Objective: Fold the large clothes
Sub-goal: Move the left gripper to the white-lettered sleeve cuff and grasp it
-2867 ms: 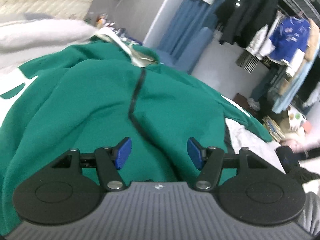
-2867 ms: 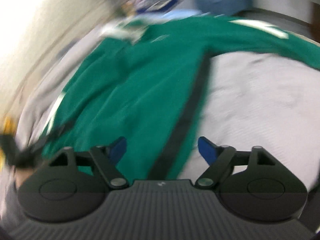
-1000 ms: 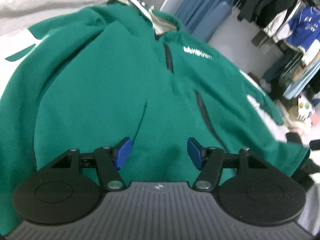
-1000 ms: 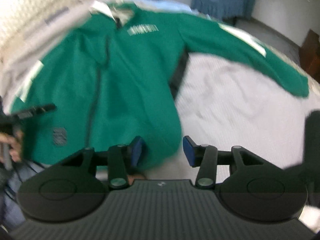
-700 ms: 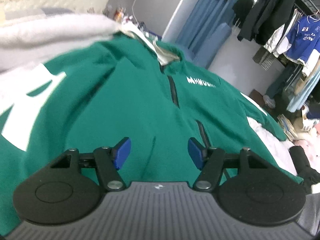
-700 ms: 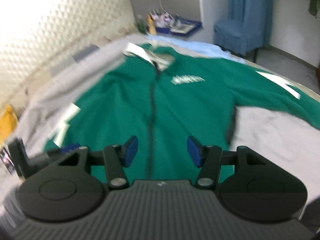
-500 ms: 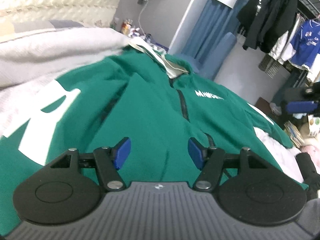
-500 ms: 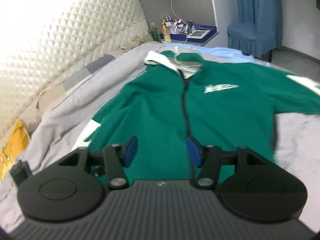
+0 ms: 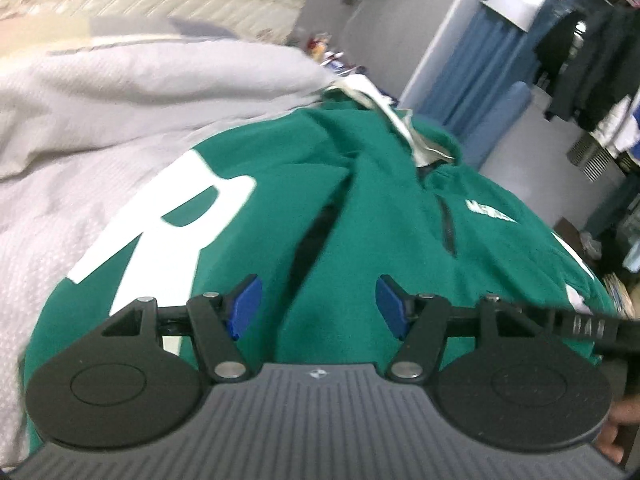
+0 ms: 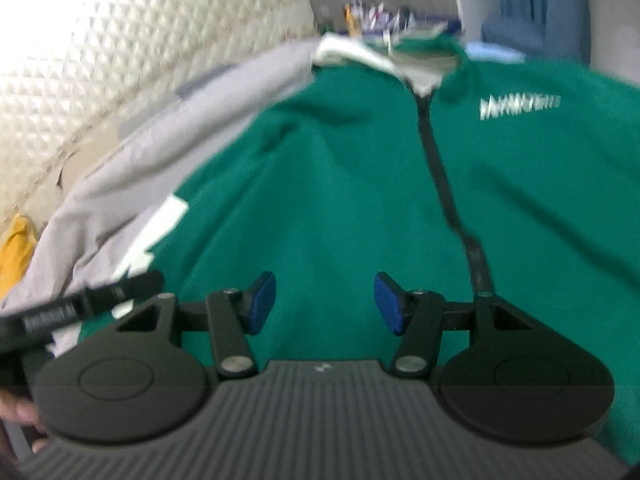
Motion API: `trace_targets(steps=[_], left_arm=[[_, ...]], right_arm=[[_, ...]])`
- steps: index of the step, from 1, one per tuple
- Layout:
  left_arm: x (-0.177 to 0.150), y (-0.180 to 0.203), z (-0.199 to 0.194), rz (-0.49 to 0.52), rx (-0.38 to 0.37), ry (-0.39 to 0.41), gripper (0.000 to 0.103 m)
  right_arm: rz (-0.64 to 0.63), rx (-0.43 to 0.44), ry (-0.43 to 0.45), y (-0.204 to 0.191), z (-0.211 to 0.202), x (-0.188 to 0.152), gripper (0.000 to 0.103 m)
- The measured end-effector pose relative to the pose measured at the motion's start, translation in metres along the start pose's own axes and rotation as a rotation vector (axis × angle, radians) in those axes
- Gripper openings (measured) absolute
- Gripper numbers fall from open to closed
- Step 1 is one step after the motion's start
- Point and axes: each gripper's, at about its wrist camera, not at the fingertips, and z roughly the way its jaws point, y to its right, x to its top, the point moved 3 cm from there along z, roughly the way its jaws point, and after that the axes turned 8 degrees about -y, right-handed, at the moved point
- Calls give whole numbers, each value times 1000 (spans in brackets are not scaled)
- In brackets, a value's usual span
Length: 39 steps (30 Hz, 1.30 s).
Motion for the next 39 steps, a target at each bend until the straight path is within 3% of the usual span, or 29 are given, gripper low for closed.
trace_targets(steps=[4,7,9,11,17,20,26,32,39], left_arm=[[6,-16,7,-47,68,7,69],[6,-33,12,-113,132,-19,69],[6,-43,9,-156,171,-27,69],[5,-50,2,-167,212,-15,69],[12,-79,-35,-236,394,23,69],[7,-90,-38,-267,454,-10,69],[-3,-111,-21,-396,379,-99,69],[-12,-100,-11,-390,250,-144,67],[-17,-108,2,-431,306,-189,67]], right_arm=[[12,-22,-68,14,17,-2,57],[56,20,-91,22,23,2,60],[72,48,-84,24,24,5,79],[78,68,-72,26,21,7,86],[100,93,-75,38,16,6,86],[114,124,-84,40,15,4,86],[147,151,-75,46,2,-4,86],[198,166,-98,53,0,-14,86],[181,139,-118,49,8,-17,86]])
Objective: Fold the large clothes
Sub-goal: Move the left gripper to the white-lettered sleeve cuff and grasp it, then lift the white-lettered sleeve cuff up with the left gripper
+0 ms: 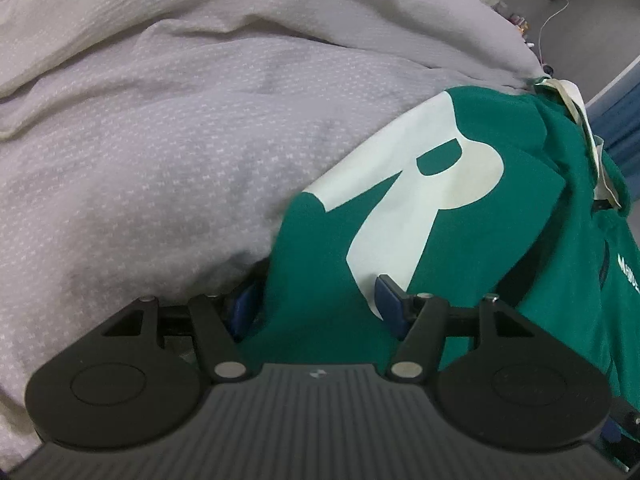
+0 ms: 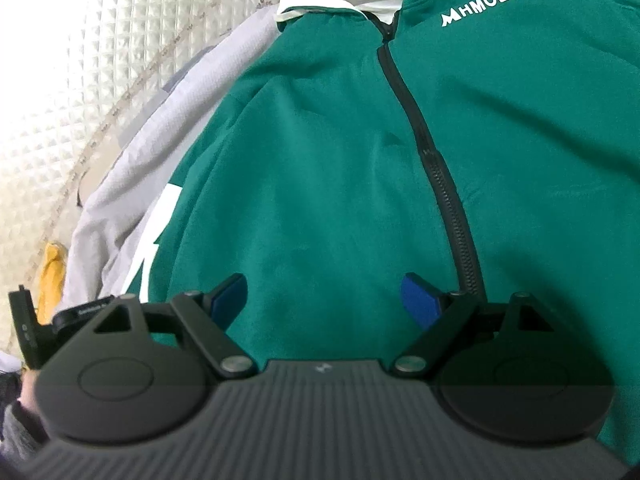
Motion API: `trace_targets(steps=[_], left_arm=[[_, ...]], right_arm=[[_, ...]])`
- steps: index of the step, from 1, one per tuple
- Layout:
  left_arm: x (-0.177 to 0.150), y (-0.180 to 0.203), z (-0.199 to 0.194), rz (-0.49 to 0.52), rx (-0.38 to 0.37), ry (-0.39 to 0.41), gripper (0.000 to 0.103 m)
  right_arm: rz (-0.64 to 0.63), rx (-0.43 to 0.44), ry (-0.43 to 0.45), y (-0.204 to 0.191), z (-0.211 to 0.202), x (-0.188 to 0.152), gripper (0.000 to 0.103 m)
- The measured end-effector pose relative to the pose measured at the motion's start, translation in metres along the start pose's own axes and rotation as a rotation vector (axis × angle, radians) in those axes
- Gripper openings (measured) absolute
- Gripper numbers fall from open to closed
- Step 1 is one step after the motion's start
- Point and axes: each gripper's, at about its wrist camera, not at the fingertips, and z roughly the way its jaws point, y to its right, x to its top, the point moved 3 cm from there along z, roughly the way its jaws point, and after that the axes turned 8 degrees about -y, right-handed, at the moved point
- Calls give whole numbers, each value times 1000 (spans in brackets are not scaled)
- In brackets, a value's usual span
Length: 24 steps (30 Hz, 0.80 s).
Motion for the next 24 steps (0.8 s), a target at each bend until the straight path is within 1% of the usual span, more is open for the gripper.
trace_targets(steps=[2,3,4,5,6,7,9,11,13,15,17,18,21,22,24], left_arm=[[0,-1,-1,-12,-13,10,53],[1,-3,-2,-21,-9,13,37],[4,-7,-2,-28,-15,16,24],[6,-9,-4,-40,-33,18,18],[7,-10,-9,-52,-55,25,9],[10,-12,-14,-57,-68,26,7],[18,-11,-29,-57,-79,40,6],[33,-4,-47,-24,-60,82,5],[57,5,-77,18,-21,142,5],[89,18,-108,83,51,210,5],[125,39,-134,177,164,286,5],[144,50,-146,205,203,316,5],[200,87,-173,273,292,412,5],[215,98,-176,291,318,439,6],[244,116,-174,299,344,477,6]], right_arm=[[1,-4,-8,0,2,-1,86],[4,-5,-11,1,3,-1,86],[7,-7,-12,1,4,-1,86],[9,-9,-14,0,5,0,86],[10,-11,-15,-1,6,0,86],[10,-13,-14,-1,6,0,86],[3,-18,-13,-2,6,0,86],[1,-21,-12,-1,7,1,86],[8,-18,-13,-1,8,2,86],[17,-1,-11,-2,8,5,86],[11,9,-5,-3,9,9,86],[8,7,-20,-3,10,11,86],[-8,-16,-6,-3,16,20,86],[-11,-22,-5,-2,18,23,86],[-12,-24,-2,0,22,29,86]])
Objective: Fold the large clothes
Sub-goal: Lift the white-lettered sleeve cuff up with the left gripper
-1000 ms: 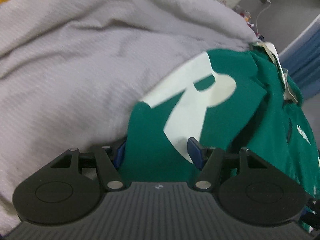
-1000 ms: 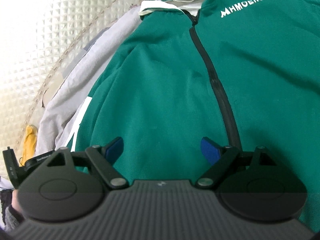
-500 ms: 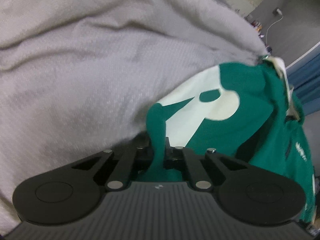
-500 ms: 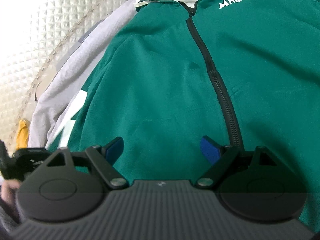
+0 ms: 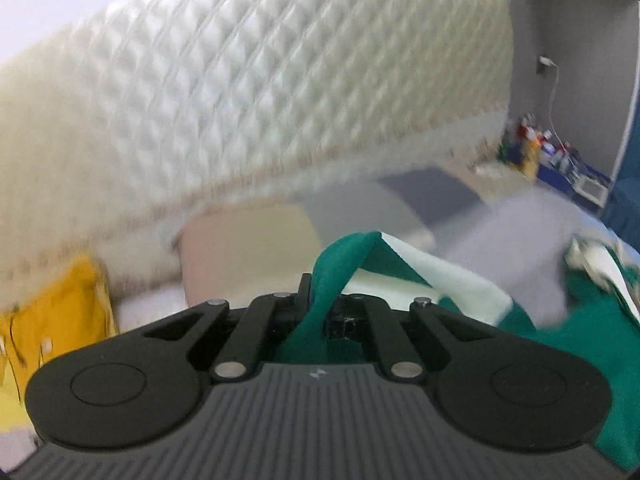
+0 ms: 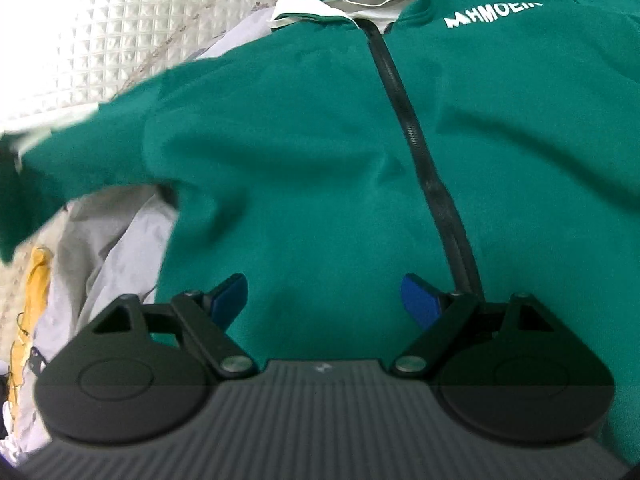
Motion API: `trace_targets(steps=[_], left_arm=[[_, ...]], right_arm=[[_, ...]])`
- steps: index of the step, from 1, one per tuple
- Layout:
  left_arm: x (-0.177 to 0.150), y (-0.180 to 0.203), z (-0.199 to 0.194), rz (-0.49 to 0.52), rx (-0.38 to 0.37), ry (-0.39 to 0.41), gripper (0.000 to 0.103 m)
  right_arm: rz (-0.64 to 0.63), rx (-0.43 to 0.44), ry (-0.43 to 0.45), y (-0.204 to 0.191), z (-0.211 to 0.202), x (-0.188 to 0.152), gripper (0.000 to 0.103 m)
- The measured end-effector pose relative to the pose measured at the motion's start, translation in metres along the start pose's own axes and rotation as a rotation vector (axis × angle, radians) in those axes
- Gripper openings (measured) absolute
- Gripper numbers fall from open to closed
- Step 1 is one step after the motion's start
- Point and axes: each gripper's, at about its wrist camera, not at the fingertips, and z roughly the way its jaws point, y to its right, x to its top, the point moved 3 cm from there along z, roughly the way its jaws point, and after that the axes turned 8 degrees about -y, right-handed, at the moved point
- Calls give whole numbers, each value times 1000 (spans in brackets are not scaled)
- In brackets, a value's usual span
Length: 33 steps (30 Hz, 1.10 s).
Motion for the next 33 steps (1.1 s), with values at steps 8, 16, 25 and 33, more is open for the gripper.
trace_targets(steps=[8,16,25,33], left_arm=[[23,29,137,21,68,-96,6],[-16,17,210,-84,-36,-165,7],[-21,-42,135,-392,-268,9,76],[-89,-82,74,-471,-391,39,76]], right_arm=[[-70,-8,39,-4,17,23,86],[-169,-21,57,-6,47,41,85],[-128,-18,57,-2,44,39,85],[-159,-32,77,-16,29,26,86]])
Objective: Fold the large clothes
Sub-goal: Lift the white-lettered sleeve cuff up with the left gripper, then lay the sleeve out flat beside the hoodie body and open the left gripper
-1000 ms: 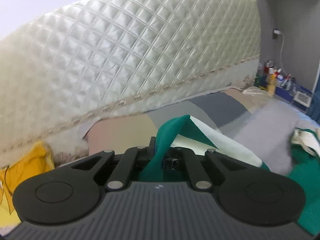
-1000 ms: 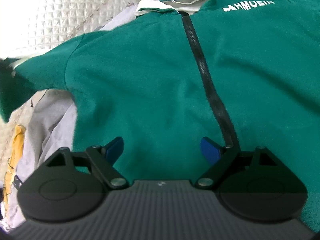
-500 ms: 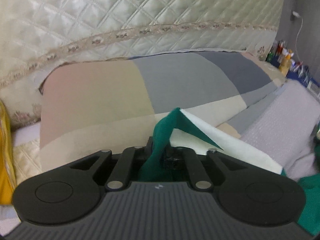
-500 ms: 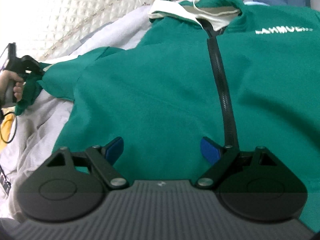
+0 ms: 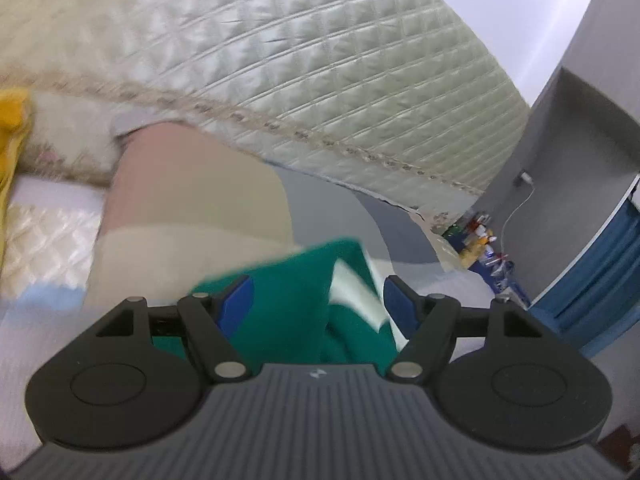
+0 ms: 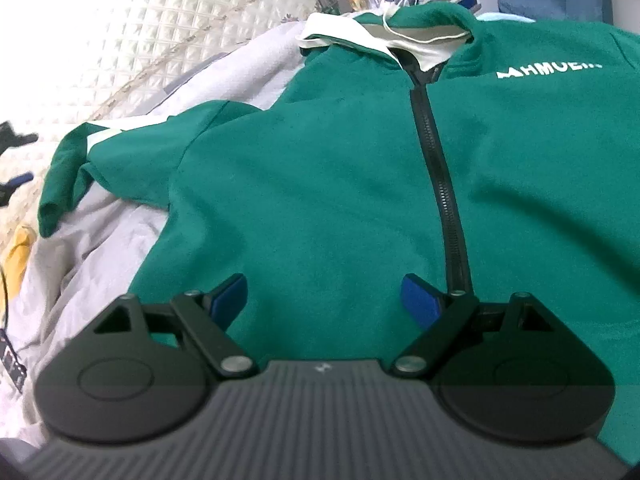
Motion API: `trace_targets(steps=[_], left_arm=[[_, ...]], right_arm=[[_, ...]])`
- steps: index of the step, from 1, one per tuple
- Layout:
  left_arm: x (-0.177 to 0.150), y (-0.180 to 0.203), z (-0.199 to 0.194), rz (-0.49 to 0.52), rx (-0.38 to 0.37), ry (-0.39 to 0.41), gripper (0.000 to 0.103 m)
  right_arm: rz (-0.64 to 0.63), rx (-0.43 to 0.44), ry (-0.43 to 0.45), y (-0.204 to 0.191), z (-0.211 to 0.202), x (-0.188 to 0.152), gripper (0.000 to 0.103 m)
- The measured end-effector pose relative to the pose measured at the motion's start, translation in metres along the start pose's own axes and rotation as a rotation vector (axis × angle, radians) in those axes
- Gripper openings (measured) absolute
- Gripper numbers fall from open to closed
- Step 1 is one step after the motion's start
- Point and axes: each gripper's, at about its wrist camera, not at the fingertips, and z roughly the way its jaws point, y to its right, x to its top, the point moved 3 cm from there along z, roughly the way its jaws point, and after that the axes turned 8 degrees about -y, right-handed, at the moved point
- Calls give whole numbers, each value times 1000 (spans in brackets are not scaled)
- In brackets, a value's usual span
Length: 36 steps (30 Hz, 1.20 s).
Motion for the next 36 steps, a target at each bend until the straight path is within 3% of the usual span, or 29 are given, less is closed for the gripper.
trace_targets(steps=[3,8,10,11,12,14,16,18,20,22,26,30,36], left_arm=[[-26,-22,-17,-54,-11,-11,76],[-45,-70,-8,-234,23,-12,76],[-41,-77,8,-216,0,-33,74],[-37,-78,14,-191,23,-25,74],[-33,-79,21,-195,39,-29,70],[-25,-81,36,-245,-26,-83,50],[-12,-71,46,-191,-28,-126,39],[9,-53,43,-72,27,-77,35],[34,-41,37,-35,45,-13,30],[68,-32,33,2,110,65,24],[128,-20,46,53,241,160,22],[145,0,99,146,347,165,22],[134,-18,183,174,496,46,22]], right_arm=[[-4,-10,-1,-1,0,-1,86],[-3,-20,-9,2,5,0,86],[9,-15,-20,5,7,-1,86],[20,-10,-26,6,8,-2,86],[31,-4,-32,7,9,-3,85],[42,2,-41,8,11,-4,85],[43,0,-47,7,13,-5,86],[51,8,-59,8,15,-3,85],[82,30,-57,11,14,2,86],[102,34,-52,15,14,5,86],[117,30,-22,19,16,11,86],[230,143,18,34,22,21,86],[200,20,59,41,31,31,86]])
